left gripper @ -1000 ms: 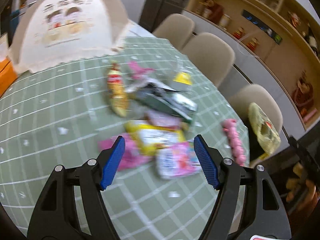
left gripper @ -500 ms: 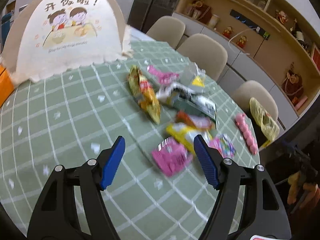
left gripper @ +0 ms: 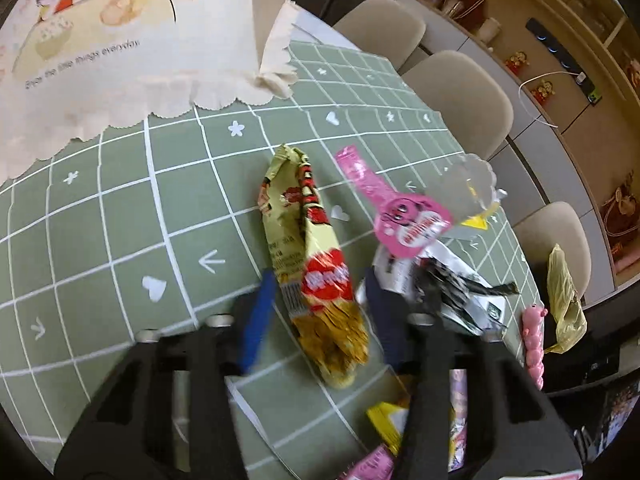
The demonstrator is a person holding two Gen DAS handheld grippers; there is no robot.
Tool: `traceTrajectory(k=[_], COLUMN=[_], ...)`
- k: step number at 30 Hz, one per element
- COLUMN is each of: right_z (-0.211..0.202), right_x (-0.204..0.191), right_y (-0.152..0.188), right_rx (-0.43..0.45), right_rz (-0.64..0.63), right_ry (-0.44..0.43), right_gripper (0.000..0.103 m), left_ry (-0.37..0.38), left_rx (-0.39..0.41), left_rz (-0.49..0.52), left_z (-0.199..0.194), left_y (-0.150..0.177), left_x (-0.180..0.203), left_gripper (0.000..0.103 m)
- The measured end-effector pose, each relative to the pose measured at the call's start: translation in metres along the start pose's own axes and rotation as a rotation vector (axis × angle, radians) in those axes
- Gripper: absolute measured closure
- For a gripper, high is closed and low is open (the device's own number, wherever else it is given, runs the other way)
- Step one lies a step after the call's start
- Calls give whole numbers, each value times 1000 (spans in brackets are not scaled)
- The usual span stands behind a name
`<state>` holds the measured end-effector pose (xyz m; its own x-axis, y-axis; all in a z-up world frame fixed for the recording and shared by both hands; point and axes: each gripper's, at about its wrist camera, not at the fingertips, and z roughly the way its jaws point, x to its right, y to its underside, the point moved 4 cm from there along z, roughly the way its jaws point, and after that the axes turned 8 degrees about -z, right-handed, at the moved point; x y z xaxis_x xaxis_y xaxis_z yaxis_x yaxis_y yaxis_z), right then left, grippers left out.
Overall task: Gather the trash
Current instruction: 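Grasp the yellow-red snack wrapper with the left gripper, then grasp the white-yellow snack bag with the right gripper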
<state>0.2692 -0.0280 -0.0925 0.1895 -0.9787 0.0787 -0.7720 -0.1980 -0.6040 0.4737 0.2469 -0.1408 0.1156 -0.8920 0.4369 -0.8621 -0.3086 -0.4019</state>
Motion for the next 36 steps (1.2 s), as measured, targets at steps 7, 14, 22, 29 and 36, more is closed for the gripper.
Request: traceTrajectory(k=[7, 14, 22, 29, 36], right_z=[5, 28, 42, 63, 67], right_x=[-50, -105, -115, -130, -106], right_y=[-11, -32, -56, -67, -73], right_rx=[28, 46, 99, 64, 9], right_rz=[29, 41, -24, -182, -145], right_ry=[-226, -203, -147, -150, -209], right_gripper=[53, 53, 53, 53, 77], left_ry=[110, 118, 118, 148, 166], left_rx=[-46, -40, -30, -36, -13], left_rz=[8, 63, 64, 36, 28], left_z=[-38, -86, -111, -111, -122], left_y=[24, 64, 93, 105, 103], left_x=[-17, -34, -59, -63, -62], left_gripper=[82, 82, 81, 81, 81])
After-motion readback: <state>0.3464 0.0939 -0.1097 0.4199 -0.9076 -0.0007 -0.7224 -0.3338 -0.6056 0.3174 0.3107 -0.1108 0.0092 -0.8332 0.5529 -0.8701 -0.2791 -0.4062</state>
